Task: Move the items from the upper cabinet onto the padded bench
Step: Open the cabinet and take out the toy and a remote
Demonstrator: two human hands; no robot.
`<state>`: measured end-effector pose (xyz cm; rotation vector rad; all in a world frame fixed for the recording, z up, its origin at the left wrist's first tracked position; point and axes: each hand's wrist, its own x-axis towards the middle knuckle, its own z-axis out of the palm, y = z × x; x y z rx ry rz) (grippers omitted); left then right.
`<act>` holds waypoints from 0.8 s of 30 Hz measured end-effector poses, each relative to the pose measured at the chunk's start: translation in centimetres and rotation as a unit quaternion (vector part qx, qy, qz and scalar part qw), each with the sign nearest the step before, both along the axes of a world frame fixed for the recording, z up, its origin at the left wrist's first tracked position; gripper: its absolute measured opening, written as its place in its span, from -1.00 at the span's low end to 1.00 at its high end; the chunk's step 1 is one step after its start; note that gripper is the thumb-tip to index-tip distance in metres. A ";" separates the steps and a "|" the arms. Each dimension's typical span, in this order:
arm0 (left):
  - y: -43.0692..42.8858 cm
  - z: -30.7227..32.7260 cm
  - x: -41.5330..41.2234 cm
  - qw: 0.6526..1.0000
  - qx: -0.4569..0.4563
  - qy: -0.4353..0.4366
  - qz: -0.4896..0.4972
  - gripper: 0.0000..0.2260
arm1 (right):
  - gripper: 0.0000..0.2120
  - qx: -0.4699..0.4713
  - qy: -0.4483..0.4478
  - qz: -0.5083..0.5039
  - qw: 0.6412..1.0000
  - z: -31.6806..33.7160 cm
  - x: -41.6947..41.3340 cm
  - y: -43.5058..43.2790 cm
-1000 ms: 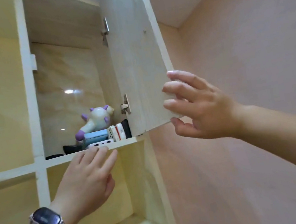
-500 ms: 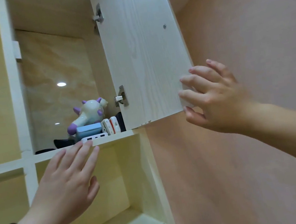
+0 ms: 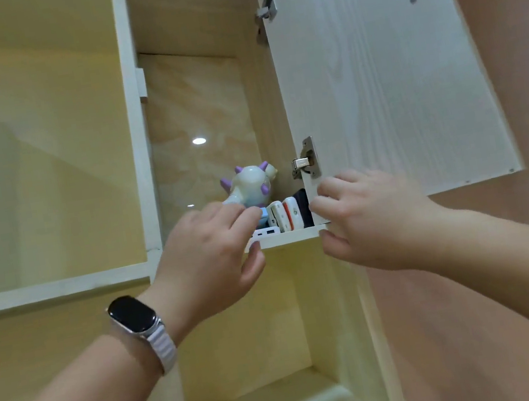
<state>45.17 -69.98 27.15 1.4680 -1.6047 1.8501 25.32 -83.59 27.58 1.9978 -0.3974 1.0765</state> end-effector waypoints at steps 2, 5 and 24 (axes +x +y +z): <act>-0.4 2.3 -0.3 0.999 0.002 0.042 -0.007 -0.68 | -0.74 0.032 -0.001 0.050 0.998 0.7 2.2 -0.3; -1.7 5.6 -0.3 0.981 0.015 0.189 -0.036 -0.62 | -0.81 0.124 -0.014 0.114 0.986 1.9 4.7 -0.5; -10.8 11.8 3.4 0.954 0.124 0.258 0.084 -0.49 | -0.81 0.220 -0.043 0.116 0.968 3.8 8.9 -1.9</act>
